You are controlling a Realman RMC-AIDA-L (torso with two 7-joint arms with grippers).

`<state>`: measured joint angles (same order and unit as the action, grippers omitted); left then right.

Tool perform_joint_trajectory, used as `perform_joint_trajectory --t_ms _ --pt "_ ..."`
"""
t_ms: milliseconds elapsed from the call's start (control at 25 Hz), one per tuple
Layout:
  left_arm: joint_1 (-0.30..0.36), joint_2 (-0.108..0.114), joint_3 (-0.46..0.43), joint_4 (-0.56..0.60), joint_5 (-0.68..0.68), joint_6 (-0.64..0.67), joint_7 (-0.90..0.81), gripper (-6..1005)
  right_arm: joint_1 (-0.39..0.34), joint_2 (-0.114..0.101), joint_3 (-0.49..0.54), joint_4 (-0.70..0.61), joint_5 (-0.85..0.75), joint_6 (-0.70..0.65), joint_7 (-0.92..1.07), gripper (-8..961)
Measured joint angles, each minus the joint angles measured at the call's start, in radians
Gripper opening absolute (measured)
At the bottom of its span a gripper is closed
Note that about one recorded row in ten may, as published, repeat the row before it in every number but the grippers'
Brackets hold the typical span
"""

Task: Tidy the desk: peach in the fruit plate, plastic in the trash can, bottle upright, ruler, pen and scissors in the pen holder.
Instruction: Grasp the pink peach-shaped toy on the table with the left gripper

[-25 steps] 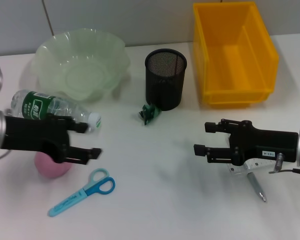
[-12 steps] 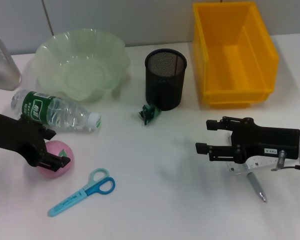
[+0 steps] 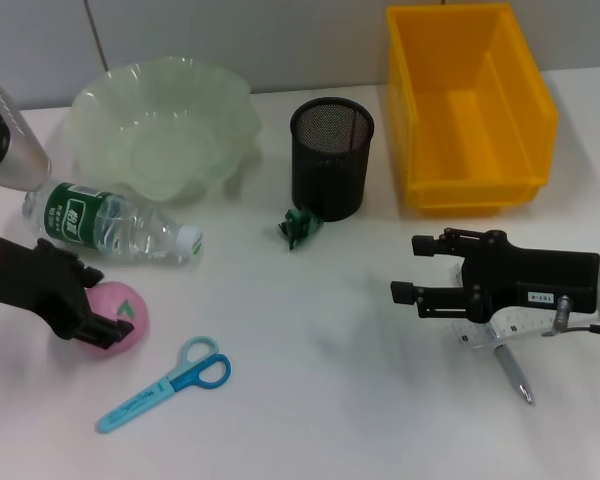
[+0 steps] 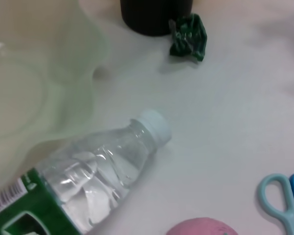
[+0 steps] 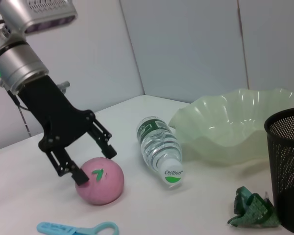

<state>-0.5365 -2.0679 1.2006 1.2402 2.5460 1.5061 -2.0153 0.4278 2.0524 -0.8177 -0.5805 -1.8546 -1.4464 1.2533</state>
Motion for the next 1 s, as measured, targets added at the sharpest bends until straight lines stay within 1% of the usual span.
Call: perform_joint_trajectory --t_ms 80,400,520,760,1000 --pt "-0.009 0.001 0.002 -0.023 0.0 0.0 -0.003 782 0.003 0.0 0.0 0.0 0.0 0.002 0.0 795" --pt "-0.011 0.002 0.002 -0.044 0.001 -0.001 -0.007 776 0.008 0.0 -0.001 0.001 -0.007 -0.001 0.0 795" --pt "-0.011 0.001 0.003 -0.053 0.002 -0.001 -0.006 597 0.01 0.002 -0.001 0.001 -0.012 -0.004 0.0 795" --pt "-0.008 0.0 0.005 -0.049 0.002 -0.001 -0.008 402 0.008 0.003 -0.001 0.002 -0.013 -0.006 0.0 795" --pt "-0.01 0.0 -0.006 -0.043 -0.009 0.016 -0.007 341 0.007 0.003 -0.001 0.003 -0.014 -0.006 0.0 795"
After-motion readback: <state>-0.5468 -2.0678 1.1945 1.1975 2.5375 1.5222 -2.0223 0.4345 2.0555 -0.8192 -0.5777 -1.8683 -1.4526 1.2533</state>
